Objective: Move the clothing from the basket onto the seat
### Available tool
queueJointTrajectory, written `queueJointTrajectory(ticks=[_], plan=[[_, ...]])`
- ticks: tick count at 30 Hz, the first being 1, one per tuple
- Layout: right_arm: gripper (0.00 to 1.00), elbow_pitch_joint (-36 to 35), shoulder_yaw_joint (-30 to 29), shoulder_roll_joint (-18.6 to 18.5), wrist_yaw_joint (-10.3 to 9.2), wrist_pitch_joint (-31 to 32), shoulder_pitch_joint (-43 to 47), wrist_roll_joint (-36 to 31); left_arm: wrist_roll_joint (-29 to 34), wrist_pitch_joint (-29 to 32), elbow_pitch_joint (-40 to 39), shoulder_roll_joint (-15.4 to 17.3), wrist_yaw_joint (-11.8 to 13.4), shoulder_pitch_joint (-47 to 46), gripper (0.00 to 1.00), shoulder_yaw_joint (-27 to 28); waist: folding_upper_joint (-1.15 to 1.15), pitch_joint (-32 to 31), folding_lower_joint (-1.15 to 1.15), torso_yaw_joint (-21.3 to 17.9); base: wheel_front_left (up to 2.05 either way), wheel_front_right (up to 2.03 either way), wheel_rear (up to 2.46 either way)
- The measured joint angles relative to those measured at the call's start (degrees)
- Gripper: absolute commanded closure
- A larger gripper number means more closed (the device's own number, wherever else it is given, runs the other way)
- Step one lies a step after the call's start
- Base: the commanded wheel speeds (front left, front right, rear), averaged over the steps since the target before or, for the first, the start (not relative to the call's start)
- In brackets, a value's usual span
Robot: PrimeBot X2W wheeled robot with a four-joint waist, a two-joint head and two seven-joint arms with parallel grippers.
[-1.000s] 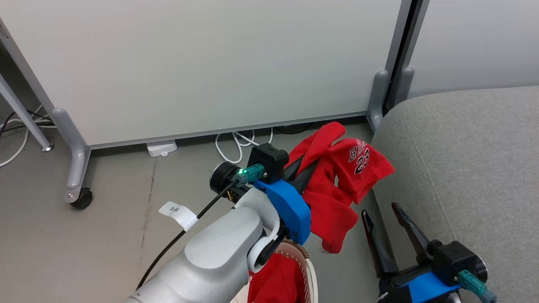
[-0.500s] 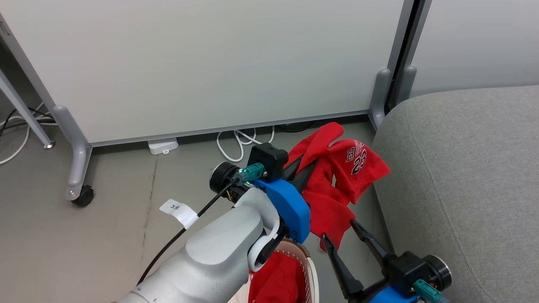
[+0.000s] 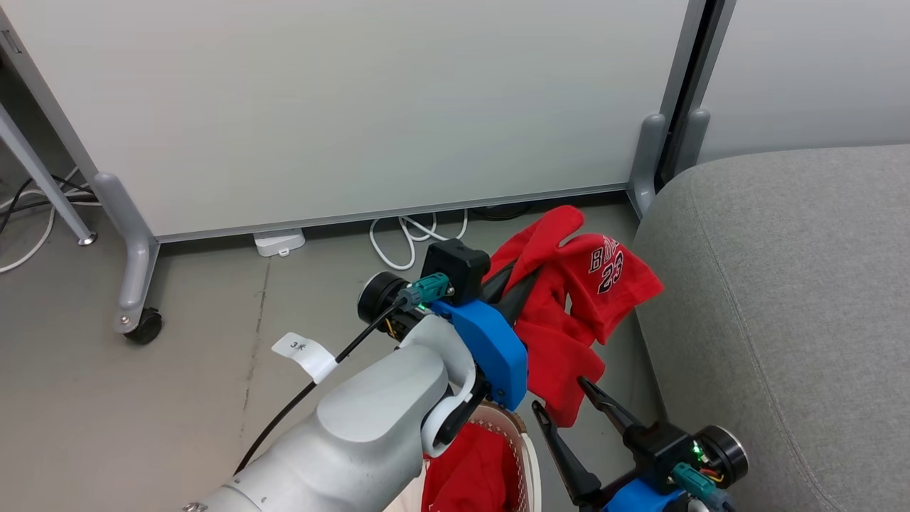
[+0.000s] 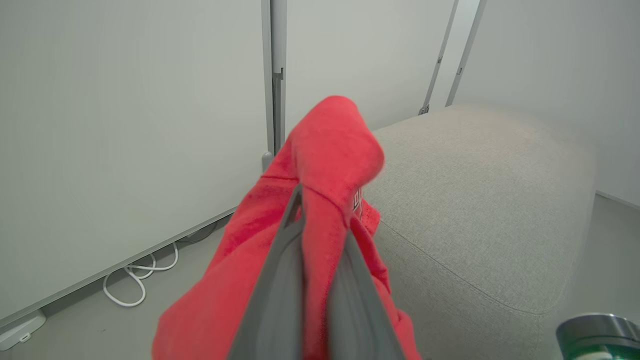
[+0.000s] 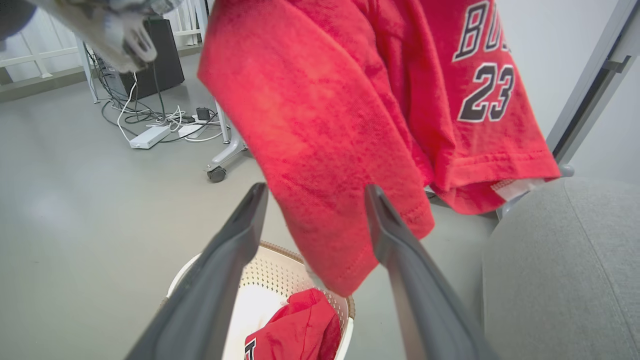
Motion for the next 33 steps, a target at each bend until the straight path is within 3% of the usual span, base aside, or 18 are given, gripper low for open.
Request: queueJointTrajectory(ticks=[24, 25, 28, 33], plan=[[0.00, 9.5, 0.1, 0.0, 0.00, -2.4, -11.0, 2.6, -2.3, -0.7, 0.5, 0.0, 0.0, -1.2, 1.00, -3.2, 0.00, 0.5, 0.00, 1.2, 0.00, 0.00, 0.00], [0.32, 9.9, 0.3, 0.0, 0.00, -2.4, -11.3, 3.1, -2.4, -0.7, 0.5, 0.0, 0.0, -1.3, 1.00, -3.3, 0.00, 0.5, 0.00, 1.2, 0.00, 0.00, 0.00], [1.00, 11.0, 0.8, 0.0, 0.00, -2.4, -11.7, 4.4, -2.4, -0.8, 0.6, 0.0, 0.0, -1.4, 1.00, -3.5, 0.00, 0.5, 0.00, 1.2, 0.00, 0.00, 0.00], [1.00, 12.1, 1.5, 0.0, 0.00, -2.9, -12.4, 6.1, -2.6, -0.9, 1.1, 0.0, 0.0, -1.4, 1.00, -3.8, 0.00, 0.4, 0.00, 1.1, 0.00, 0.00, 0.00]])
